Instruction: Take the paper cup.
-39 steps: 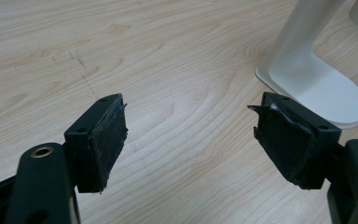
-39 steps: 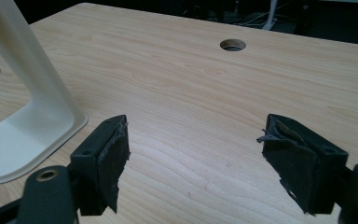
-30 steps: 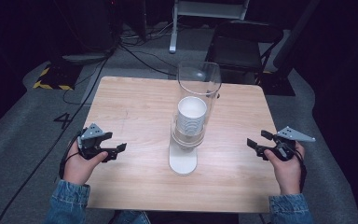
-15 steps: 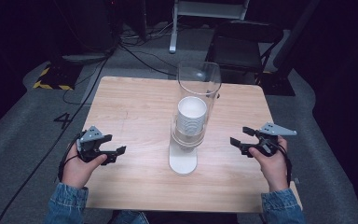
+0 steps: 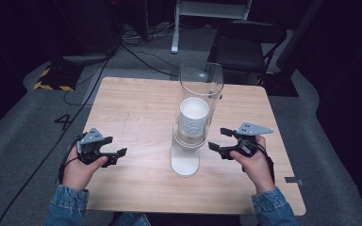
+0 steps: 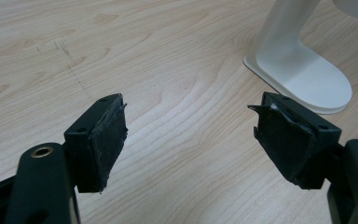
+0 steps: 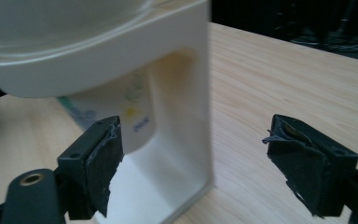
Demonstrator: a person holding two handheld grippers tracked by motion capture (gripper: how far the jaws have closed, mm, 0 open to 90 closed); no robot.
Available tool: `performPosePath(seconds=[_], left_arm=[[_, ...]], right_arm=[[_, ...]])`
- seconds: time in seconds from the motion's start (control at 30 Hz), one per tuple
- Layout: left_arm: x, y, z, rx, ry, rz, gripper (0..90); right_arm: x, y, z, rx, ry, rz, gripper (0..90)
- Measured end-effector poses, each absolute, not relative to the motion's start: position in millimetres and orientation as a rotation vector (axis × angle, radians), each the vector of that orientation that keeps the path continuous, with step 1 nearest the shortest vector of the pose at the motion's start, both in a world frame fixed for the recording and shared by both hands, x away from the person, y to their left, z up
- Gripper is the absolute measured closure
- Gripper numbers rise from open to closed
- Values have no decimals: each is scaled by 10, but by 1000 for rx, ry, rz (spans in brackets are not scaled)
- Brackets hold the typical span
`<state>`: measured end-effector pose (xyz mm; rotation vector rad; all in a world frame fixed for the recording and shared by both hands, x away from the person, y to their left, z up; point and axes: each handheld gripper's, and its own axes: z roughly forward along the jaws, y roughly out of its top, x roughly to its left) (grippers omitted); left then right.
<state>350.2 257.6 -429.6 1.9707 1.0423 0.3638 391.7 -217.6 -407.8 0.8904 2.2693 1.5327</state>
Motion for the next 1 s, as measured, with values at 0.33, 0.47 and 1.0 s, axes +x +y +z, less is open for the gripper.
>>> performPosePath(seconds=[0.33,0.47,1.0], left_arm=[[3508,2594,-4310,1959,1046,355,245],[3508,2594,-4320,1956,1051,350,245],[3515,2598,-4341,1958,1048,334,245]], right_arm=[[3885,-1792,-4142,775,2355,1560,165],[3875,-1692,-4172,759,2366,1575,168],[3881,-1413,-4234,705,2259,1664,245]])
